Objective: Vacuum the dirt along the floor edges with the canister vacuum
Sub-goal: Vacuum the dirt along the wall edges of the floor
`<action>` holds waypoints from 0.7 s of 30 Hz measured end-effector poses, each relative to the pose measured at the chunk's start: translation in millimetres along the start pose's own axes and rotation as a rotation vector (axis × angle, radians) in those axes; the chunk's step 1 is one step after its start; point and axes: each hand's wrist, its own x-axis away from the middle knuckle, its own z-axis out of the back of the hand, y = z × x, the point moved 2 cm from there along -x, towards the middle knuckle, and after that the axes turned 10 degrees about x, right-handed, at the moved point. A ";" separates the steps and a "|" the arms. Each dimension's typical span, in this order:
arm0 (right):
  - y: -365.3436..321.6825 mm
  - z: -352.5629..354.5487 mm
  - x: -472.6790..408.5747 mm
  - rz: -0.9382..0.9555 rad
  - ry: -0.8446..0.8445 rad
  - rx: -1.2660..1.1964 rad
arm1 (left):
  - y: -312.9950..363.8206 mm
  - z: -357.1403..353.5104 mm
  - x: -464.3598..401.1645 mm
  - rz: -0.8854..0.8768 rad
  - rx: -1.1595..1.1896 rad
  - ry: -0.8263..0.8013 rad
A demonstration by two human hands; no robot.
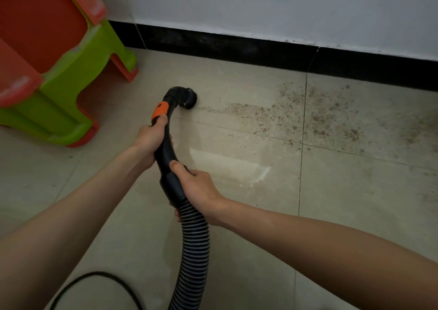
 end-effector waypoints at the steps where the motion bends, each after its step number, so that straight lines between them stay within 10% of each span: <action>1: 1.2 0.9 1.7 -0.013 -0.009 0.007 | -2.7 -0.4 1.1 0.014 0.003 -0.003; 21: 4.7 30.0 16.4 -0.010 0.037 -0.039 | -13.8 -36.1 -3.9 -0.008 -0.094 0.004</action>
